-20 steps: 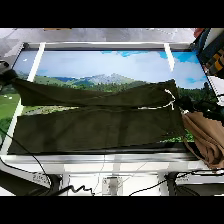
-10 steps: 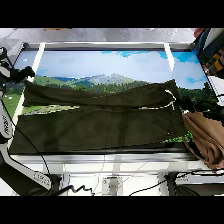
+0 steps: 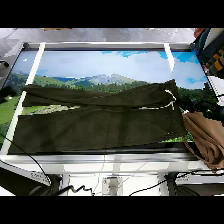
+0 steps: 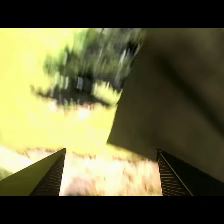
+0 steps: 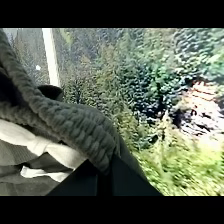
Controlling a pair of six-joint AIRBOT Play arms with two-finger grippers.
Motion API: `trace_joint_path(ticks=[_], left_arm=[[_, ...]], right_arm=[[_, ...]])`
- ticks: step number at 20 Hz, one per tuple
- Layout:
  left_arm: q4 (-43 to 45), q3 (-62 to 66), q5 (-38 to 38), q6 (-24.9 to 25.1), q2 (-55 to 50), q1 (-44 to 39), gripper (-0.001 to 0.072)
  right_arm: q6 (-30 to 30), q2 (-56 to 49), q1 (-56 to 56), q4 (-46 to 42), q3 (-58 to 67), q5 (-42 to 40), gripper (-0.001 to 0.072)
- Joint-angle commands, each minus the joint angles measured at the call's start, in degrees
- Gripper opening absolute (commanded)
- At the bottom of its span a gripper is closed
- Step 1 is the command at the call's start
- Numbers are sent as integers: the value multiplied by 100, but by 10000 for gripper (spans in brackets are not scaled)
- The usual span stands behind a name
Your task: Fold the clothes and pants, and hang the long-sleeved shirts on hangers.
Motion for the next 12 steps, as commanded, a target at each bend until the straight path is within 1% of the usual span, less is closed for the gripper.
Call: trace_joint_path(ticks=[1, 3, 5, 8, 9, 10, 11, 12], left_arm=[[-1099, -636, -151, 485, -70, 629, 597], [-1480, -828, 52, 809, -240, 678, 597], [-1856, -831, 236, 1318, -398, 597, 597], [-1862, -831, 785, 1362, -518, 361, 596], [-1845, -831, 922, 1362, -555, 295, 567], [-1845, -831, 999, 1362, -579, 243, 454], [-1843, -831, 1043, 1362, -610, 192, 326], [-1803, -831, 1078, 1360, -636, 164, 260]], right_arm=[[63, 4, 2, 7, 2, 76, 31], [197, 4, 0, 9, 2, 87, 31], [210, 4, 2, 15, 2, 87, 31], [339, 4, 2, 17, 2, 87, 31], [341, 4, 2, 17, 2, 92, 31], [350, 4, 2, 17, 2, 92, 31], [354, 4, 2, 17, 2, 92, 31], [356, 4, 2, 17, 2, 94, 31]])
